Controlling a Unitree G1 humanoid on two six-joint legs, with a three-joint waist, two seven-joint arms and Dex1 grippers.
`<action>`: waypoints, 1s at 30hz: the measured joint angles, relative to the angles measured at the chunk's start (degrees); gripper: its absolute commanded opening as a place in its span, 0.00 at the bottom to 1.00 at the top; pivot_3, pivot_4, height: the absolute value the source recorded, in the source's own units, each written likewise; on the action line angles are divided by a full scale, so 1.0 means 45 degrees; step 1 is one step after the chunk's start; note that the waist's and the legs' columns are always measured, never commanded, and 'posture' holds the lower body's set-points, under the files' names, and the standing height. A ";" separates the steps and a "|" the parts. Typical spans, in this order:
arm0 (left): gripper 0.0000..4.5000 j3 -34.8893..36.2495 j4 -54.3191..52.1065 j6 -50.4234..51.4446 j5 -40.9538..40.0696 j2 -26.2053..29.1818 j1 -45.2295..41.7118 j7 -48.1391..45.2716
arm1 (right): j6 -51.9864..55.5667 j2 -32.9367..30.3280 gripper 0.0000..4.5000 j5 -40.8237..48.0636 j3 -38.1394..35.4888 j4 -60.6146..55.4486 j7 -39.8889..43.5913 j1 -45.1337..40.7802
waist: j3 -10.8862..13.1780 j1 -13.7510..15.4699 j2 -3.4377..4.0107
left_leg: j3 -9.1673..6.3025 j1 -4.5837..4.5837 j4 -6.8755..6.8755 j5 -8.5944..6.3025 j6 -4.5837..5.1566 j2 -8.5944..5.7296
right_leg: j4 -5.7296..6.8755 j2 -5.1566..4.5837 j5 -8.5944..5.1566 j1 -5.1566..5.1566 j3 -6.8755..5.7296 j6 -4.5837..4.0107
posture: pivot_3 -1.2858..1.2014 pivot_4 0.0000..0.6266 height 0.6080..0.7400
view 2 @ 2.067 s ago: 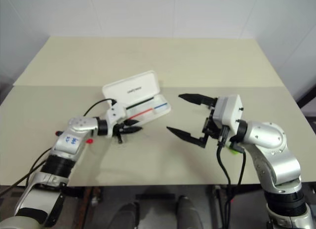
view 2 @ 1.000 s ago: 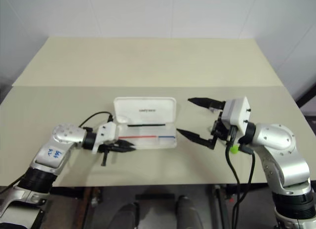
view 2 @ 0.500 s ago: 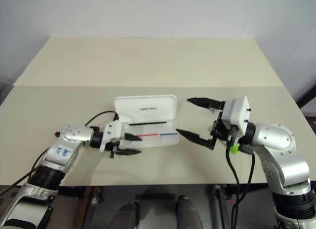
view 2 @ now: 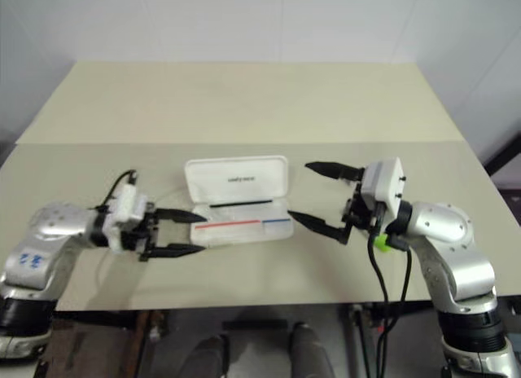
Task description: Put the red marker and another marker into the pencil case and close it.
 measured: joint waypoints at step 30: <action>0.99 0.3829 -0.7351 0.9438 0.0734 -0.8102 0.2342 1.7960 | 0.0078 -0.0323 1.00 -0.0002 -0.0049 0.1387 0.1296 -0.0337 | -0.0009 -0.0104 -0.0070 | -0.0018 0.0002 0.0124 -0.0003 -0.0005 -0.0001 | -0.0083 0.0020 0.0086 0.0077 0.0004 0.0017 | 0.52 0.24 1.00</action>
